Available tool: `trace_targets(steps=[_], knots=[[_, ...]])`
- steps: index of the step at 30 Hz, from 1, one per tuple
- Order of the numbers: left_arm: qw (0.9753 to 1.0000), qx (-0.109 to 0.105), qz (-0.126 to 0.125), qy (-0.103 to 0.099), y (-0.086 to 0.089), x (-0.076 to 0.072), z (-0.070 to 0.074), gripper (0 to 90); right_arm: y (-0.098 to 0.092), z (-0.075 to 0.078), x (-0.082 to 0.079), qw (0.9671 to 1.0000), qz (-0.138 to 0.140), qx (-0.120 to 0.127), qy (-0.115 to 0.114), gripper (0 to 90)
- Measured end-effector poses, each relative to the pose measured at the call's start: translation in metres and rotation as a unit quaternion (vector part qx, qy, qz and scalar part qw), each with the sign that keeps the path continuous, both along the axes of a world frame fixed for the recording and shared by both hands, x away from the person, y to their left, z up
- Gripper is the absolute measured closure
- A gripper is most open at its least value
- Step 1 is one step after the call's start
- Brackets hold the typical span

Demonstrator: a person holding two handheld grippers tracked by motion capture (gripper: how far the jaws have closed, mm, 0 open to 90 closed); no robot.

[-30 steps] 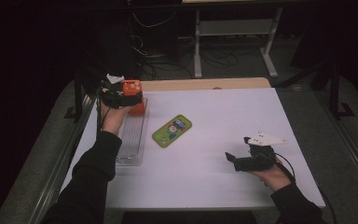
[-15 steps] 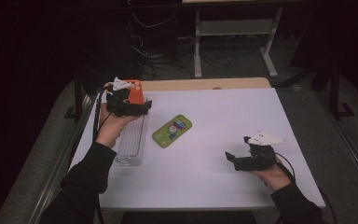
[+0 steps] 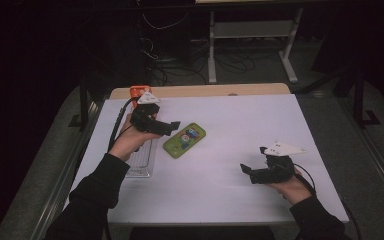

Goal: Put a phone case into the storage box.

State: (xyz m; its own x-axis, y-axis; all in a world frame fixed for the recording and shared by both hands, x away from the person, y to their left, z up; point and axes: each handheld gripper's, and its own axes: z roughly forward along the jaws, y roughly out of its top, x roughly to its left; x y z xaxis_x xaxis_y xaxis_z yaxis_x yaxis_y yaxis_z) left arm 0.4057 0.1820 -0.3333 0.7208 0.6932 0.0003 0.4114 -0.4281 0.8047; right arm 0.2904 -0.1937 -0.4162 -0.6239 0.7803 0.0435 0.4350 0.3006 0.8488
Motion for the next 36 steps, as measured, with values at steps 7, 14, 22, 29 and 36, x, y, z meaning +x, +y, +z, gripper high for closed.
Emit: trace_targets(steps=[7,14,22,29,36], knots=[[0.9985,0.03,-0.039,0.023,-0.014,0.009,-0.005,6.0,0.0,-0.001,-0.001,1.0,0.005,0.0,0.002,7.5],[0.9981,0.039,-0.033,0.035,-0.02,0.027,-0.008,19.1,-0.002,0.0,-0.002,1.0,0.001,-0.001,0.002,8.4],[0.9953,0.073,-0.017,0.062,-0.029,0.05,-0.023,49.4,-0.002,-0.001,-0.002,1.0,0.003,-0.001,0.003,9.1],[0.9912,0.105,0.01,0.08,-0.044,0.066,-0.043,78.3,-0.002,0.0,-0.002,1.0,0.005,0.002,0.005,9.7],[0.9828,0.141,0.054,0.107,-0.059,0.084,-0.061,90.0,-0.002,-0.001,-0.002,0.9999,0.006,0.003,0.008,10.2]])
